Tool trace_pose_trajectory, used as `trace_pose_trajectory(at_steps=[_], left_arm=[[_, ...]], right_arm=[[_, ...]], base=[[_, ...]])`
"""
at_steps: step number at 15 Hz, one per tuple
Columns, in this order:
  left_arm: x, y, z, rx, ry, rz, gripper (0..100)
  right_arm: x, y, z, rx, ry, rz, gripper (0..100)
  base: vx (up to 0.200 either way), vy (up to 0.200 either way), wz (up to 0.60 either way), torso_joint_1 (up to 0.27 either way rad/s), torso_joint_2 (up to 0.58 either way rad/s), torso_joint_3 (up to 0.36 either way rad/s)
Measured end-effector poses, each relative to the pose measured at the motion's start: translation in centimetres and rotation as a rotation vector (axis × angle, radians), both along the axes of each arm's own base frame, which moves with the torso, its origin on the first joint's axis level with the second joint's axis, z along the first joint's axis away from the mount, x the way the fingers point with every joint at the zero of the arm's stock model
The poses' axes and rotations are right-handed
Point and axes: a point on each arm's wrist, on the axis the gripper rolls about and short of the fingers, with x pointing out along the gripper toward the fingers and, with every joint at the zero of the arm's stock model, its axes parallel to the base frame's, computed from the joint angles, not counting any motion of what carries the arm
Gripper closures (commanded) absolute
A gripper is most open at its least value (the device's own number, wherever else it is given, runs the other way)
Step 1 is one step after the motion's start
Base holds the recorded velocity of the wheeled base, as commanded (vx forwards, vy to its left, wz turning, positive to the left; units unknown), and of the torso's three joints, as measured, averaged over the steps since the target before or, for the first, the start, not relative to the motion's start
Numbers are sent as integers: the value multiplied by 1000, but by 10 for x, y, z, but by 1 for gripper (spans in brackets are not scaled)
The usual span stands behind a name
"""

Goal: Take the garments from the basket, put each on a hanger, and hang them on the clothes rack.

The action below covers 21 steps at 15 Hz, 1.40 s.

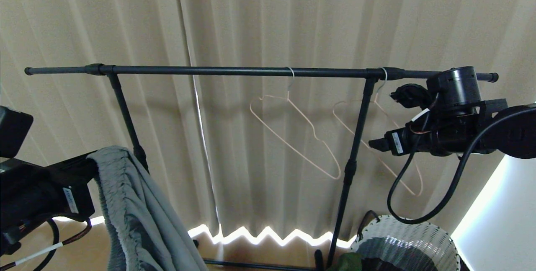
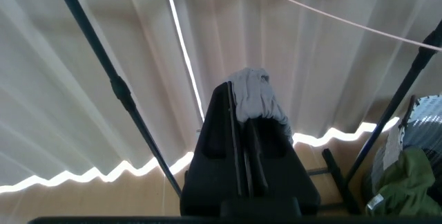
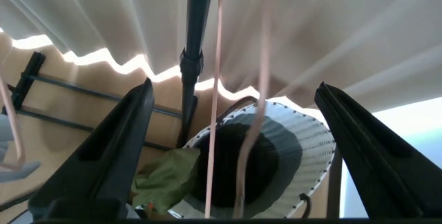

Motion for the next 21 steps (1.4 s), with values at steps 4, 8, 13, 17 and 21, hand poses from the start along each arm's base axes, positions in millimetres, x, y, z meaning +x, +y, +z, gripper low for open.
trace_pose_trajectory(at_steps=[4, 8, 13, 17, 21], left_arm=[[-2, 1, 1, -3, -9, 0, 100], [-4, 1, 2, -5, -18, 0, 100], [-5, 2, 0, -2, -13, 0, 100], [-5, 2, 0, 0, -12, -1, 100], [-5, 2, -1, 1, -9, -1, 100]], right_arm=[[6, 2, -6, 7, 6, -5, 0], [12, 3, -10, 26, 16, -22, 0], [17, 3, -14, 28, 25, -26, 0], [17, 2, -15, 28, 27, -30, 100], [17, 2, -15, 27, 28, -34, 100]], base=[[0, 0, 0, 0, 0, 0], [0, 0, 0, 0, 0, 0], [0, 0, 0, 0, 0, 0], [0, 0, 0, 0, 0, 0], [0, 0, 0, 0, 0, 0]])
